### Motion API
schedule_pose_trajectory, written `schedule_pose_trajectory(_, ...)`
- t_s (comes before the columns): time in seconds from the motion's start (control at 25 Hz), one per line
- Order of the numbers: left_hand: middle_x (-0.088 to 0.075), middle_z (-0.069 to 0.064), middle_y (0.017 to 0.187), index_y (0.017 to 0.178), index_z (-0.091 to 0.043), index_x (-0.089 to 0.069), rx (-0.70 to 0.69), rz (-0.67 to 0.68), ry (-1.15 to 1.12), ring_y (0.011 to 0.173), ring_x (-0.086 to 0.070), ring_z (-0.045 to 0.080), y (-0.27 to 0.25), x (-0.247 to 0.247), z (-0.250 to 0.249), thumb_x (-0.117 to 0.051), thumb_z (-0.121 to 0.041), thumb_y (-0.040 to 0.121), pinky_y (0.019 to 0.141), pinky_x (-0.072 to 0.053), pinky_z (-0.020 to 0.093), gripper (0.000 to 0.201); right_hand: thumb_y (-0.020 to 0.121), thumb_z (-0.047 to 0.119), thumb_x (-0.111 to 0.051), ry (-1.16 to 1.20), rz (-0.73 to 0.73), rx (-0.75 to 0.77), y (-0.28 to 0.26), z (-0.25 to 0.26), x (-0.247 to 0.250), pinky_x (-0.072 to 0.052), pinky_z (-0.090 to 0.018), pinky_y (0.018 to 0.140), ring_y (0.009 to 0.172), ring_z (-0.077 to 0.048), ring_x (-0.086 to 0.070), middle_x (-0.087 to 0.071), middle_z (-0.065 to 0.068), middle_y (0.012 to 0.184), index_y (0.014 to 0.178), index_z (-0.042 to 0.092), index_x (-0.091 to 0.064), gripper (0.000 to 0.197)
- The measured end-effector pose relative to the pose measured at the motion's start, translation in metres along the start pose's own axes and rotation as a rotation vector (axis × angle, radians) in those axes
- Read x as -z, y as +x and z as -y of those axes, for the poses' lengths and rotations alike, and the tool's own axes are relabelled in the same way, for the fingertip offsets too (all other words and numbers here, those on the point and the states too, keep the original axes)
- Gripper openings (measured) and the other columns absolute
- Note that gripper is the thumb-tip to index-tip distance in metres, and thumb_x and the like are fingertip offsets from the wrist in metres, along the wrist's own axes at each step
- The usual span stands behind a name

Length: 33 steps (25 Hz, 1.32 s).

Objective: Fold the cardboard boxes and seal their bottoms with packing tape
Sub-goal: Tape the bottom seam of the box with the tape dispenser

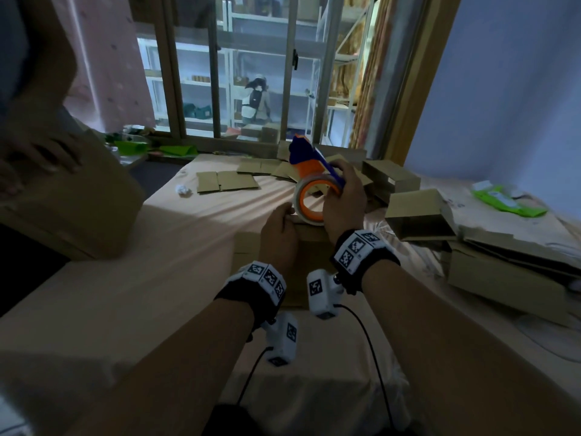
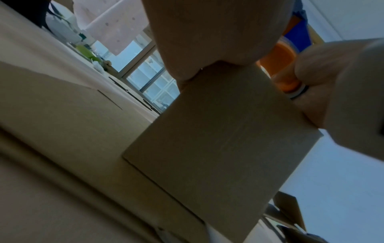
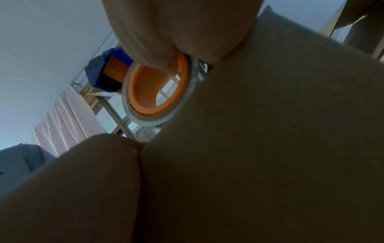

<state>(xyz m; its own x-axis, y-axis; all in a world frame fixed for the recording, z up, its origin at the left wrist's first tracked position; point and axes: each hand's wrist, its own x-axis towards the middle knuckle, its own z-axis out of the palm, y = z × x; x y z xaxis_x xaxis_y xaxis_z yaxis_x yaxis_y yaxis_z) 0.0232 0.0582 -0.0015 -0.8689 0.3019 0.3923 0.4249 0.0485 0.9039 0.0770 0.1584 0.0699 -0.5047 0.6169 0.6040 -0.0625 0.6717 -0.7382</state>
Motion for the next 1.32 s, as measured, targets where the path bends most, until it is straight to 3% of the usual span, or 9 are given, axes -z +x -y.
schedule_pose_trajectory(0.32, -0.065, 0.0, 0.125, 0.128, -0.021, -0.057, -0.022, -0.026, -0.057, 0.111, -0.06, 0.017, -0.003, -0.002, -0.005, -0.039, -0.012, 0.1, 0.094, -0.049, 0.032, 0.034, 0.088, -0.009, -0.049, 0.064, -0.016, -0.053, -0.003, -0.01, 0.002, -0.046, -0.038, 0.105, 0.12, -0.02, -0.054, -0.058, -0.006, 0.129, 0.132, 0.023, -0.056, 0.055)
schedule_pose_trajectory(0.56, -0.065, -0.01, 0.112, 0.125, -0.027, -0.06, 0.042, -0.058, -0.227, 0.104, -0.06, 0.008, 0.002, 0.001, -0.019, -0.043, -0.022, 0.1, 0.093, -0.051, 0.035, 0.031, 0.092, -0.007, -0.049, 0.168, -0.084, -0.175, -0.003, -0.012, 0.015, -0.038, -0.018, 0.1, 0.126, -0.014, -0.051, -0.056, -0.001, 0.136, 0.137, 0.022, -0.055, 0.053)
schedule_pose_trajectory(0.8, -0.062, -0.01, 0.084, 0.078, -0.032, -0.061, 0.041, -0.124, -0.323, 0.086, -0.058, 0.014, 0.015, 0.008, -0.071, -0.043, -0.056, 0.091, 0.093, -0.049, 0.052, 0.033, 0.092, -0.005, -0.053, 0.225, -0.128, -0.237, -0.002, -0.021, 0.022, -0.043, -0.014, 0.094, 0.125, -0.012, -0.053, -0.056, 0.001, 0.138, 0.138, 0.026, -0.053, 0.055)
schedule_pose_trajectory(0.92, -0.065, 0.0, 0.081, 0.099, -0.027, -0.067, -0.171, -0.092, -0.125, 0.081, -0.062, 0.024, 0.016, 0.004, -0.078, -0.043, -0.048, 0.096, 0.081, -0.056, 0.054, 0.032, 0.093, -0.006, -0.049, 0.16, -0.103, -0.177, -0.006, -0.015, 0.017, -0.039, -0.015, 0.103, 0.125, -0.013, -0.051, -0.056, 0.0, 0.137, 0.138, 0.021, -0.053, 0.053)
schedule_pose_trajectory(1.0, -0.068, 0.019, 0.08, 0.128, -0.001, -0.059, -0.315, -0.102, -0.037, 0.069, -0.066, 0.032, 0.015, 0.006, -0.081, -0.044, -0.032, 0.096, 0.061, -0.055, 0.041, 0.047, 0.092, -0.007, -0.048, 0.111, -0.09, -0.071, -0.009, -0.012, 0.009, -0.044, -0.026, 0.105, 0.121, -0.015, -0.054, -0.059, -0.004, 0.131, 0.135, 0.019, -0.057, 0.051)
schedule_pose_trajectory(1.08, -0.067, 0.022, 0.076, 0.124, 0.004, -0.06, -0.338, -0.129, -0.082, 0.061, -0.066, 0.034, 0.022, 0.006, -0.076, -0.054, -0.026, 0.092, 0.056, -0.055, 0.037, 0.045, 0.09, -0.008, -0.048, 0.072, -0.078, -0.002, -0.01, -0.011, 0.003, -0.042, -0.024, 0.102, 0.118, -0.015, -0.055, -0.06, -0.005, 0.127, 0.132, 0.017, -0.059, 0.05)
schedule_pose_trajectory(1.16, -0.069, 0.018, 0.077, 0.099, -0.01, -0.07, -0.199, -0.215, -0.149, 0.068, -0.065, 0.035, 0.024, 0.006, -0.078, -0.054, -0.047, 0.093, 0.069, -0.059, 0.05, 0.041, 0.089, -0.011, -0.048, 0.059, -0.086, 0.003, -0.011, -0.012, 0.003, -0.04, -0.021, 0.102, 0.118, -0.014, -0.054, -0.06, -0.005, 0.128, 0.133, 0.016, -0.059, 0.053)
schedule_pose_trajectory(1.24, -0.071, 0.015, 0.08, 0.082, -0.01, -0.07, 0.055, -0.177, -0.301, 0.08, -0.068, 0.035, 0.021, 0.005, -0.08, -0.044, -0.078, 0.082, 0.08, -0.056, 0.056, 0.072, 0.089, -0.011, -0.049, 0.063, -0.092, -0.02, -0.011, -0.013, 0.006, -0.039, -0.022, 0.103, 0.12, -0.012, -0.052, -0.059, -0.004, 0.129, 0.134, 0.017, -0.058, 0.054)
schedule_pose_trajectory(1.32, -0.073, 0.012, 0.078, 0.077, -0.015, -0.071, 0.124, -0.192, -0.367, 0.083, -0.07, 0.033, 0.021, 0.004, -0.083, -0.049, -0.082, 0.075, 0.082, -0.055, 0.056, 0.07, 0.088, -0.011, -0.049, 0.068, -0.096, -0.037, -0.011, -0.015, 0.007, -0.038, -0.02, 0.103, 0.117, -0.008, -0.051, -0.059, -0.003, 0.13, 0.134, 0.018, -0.057, 0.055)
